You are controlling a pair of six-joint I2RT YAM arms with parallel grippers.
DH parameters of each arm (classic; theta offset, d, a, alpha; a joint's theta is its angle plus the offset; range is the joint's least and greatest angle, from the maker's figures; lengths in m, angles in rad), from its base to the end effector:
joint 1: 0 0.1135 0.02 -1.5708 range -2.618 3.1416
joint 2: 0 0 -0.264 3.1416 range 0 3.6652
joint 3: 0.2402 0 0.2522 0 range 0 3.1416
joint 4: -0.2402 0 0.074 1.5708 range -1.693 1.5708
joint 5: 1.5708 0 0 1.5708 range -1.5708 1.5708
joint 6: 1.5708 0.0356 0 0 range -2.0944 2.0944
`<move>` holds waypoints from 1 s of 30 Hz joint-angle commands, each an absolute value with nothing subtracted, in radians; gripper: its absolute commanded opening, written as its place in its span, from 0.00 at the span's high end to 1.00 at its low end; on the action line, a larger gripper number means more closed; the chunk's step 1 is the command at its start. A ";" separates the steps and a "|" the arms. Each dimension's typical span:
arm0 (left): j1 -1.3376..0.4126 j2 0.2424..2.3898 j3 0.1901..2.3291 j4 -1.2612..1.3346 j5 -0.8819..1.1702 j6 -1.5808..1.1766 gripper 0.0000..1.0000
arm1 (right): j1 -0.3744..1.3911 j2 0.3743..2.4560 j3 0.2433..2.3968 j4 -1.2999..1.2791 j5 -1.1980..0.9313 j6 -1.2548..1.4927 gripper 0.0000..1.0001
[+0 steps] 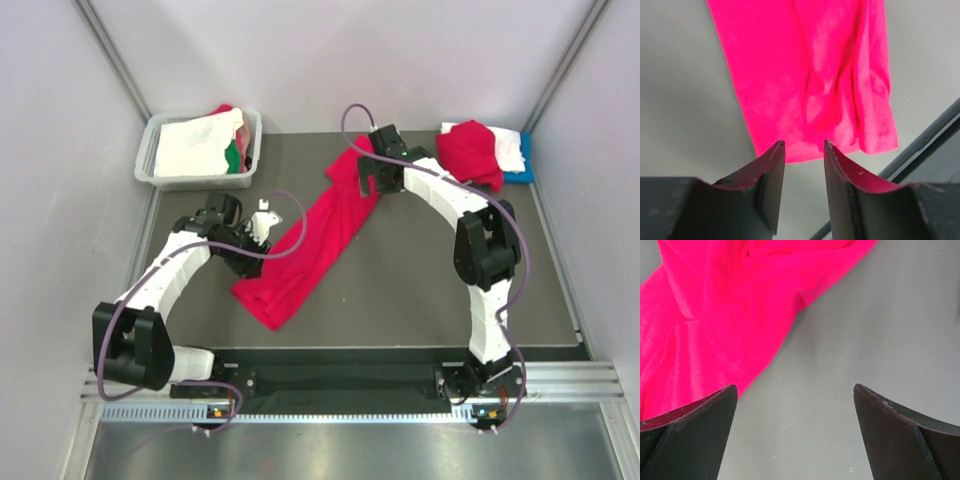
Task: Fold and stack the t-shirts
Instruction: Fold the tshirt
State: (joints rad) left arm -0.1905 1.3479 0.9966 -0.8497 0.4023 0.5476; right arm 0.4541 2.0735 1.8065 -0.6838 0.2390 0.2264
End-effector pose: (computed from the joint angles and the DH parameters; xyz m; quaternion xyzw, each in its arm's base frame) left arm 0.2437 -0.0612 0.2435 0.3817 0.8850 -0.1613 0.2122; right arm 0.4192 0.1953 0.2497 -0.0713 0.9436 -0.0060 0.3234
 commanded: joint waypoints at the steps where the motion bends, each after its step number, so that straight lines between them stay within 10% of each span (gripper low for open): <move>1: -0.189 1.275 0.937 -0.916 0.355 0.592 0.59 | 0.457 2.100 1.851 -0.681 0.253 0.222 0.00; 30: -0.276 1.370 0.831 -0.821 0.364 0.554 0.52 | 0.457 2.114 1.839 -0.664 0.244 0.232 0.00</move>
